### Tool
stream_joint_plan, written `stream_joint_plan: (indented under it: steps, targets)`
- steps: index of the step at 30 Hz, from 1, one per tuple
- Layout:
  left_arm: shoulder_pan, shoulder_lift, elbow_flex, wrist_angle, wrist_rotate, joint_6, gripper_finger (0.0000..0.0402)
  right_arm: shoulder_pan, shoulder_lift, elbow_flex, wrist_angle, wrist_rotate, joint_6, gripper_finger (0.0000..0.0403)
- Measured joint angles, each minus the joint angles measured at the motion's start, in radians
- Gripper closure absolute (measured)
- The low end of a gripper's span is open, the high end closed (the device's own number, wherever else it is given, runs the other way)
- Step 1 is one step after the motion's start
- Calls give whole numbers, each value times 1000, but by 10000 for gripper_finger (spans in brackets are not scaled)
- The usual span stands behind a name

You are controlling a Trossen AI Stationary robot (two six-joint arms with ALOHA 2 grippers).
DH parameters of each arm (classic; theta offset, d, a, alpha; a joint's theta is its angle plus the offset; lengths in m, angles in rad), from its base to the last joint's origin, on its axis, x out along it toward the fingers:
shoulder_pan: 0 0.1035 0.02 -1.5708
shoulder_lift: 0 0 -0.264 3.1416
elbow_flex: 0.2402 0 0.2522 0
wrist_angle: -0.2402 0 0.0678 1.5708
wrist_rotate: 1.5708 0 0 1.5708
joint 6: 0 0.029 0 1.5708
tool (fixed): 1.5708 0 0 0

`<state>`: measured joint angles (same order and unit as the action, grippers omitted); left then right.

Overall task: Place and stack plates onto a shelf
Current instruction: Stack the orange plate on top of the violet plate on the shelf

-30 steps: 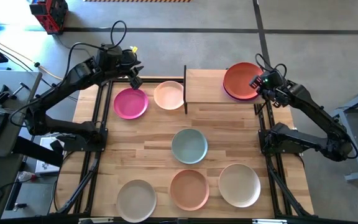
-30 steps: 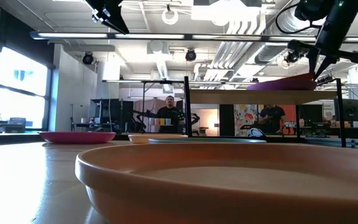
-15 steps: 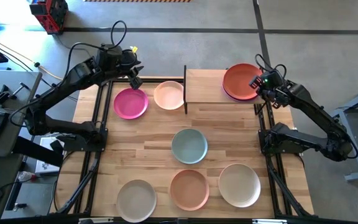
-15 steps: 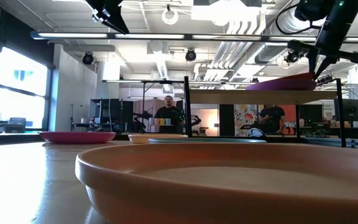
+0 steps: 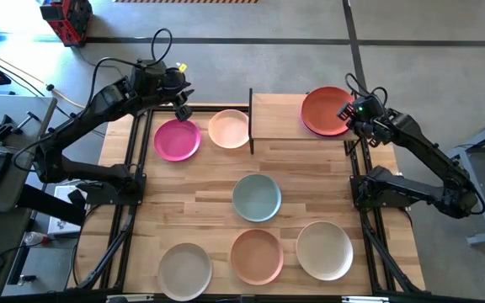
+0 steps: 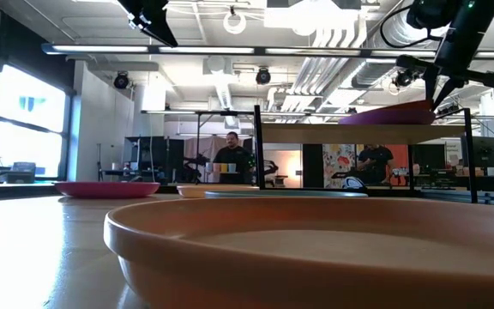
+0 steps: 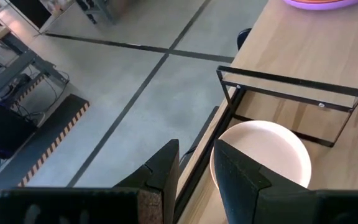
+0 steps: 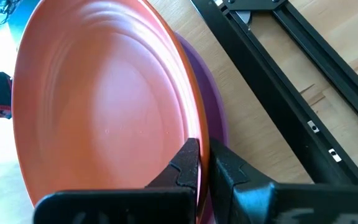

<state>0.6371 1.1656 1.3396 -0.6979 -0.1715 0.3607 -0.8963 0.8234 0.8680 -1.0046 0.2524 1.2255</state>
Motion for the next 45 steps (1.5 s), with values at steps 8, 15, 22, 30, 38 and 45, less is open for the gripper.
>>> stream_joint_plan:
  steps: [8,15,22,30,38,45]
  targets:
    - [0,0,0,0,0,-7,312,0,0,0,0,-20,6,402]
    - [0,0,0,0,0,-18,312,0,0,0,0,-20,6,402]
    - [0,0,0,0,0,-18,312,0,0,0,1,-12,5,402]
    - [0,0,0,0,1,-18,312,0,0,0,1,-10,5,402]
    - [0,0,0,0,1,-18,312,0,0,0,1,-7,-53,402]
    - [0,0,0,0,1,-18,312,0,0,0,0,-1,-28,402]
